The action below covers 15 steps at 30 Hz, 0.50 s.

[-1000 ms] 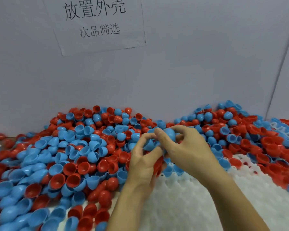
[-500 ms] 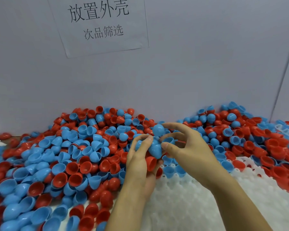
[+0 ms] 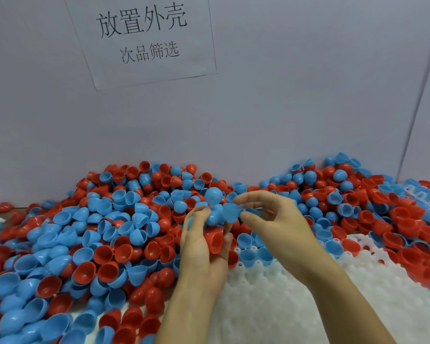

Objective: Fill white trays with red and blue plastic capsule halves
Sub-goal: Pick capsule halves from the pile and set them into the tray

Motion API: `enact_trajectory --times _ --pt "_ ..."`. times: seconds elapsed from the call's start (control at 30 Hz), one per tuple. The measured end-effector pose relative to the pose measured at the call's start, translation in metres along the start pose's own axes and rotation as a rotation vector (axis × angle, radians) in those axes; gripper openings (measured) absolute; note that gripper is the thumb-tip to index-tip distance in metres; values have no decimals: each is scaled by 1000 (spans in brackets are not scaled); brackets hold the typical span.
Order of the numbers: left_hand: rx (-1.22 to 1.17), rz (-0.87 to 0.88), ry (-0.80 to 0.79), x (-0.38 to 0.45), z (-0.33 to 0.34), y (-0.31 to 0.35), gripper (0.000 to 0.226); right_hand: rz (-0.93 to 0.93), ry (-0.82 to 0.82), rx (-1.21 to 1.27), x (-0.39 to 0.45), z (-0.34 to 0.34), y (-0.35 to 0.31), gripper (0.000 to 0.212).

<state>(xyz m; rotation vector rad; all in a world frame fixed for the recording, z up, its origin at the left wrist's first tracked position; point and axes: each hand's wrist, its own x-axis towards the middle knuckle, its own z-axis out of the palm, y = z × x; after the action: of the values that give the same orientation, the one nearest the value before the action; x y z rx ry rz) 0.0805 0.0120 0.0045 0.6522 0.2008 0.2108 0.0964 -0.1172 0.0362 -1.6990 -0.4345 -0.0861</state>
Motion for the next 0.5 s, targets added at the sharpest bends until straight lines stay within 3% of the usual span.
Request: enact_trajectory --times 0.27,0.5 --pt "-178 -78 -45 0 0 2 9 6 -1 -204 0 12 8 41" --pt "-212 -57 -53 1 0 3 4 -44 83 -307 1 14 8 24"
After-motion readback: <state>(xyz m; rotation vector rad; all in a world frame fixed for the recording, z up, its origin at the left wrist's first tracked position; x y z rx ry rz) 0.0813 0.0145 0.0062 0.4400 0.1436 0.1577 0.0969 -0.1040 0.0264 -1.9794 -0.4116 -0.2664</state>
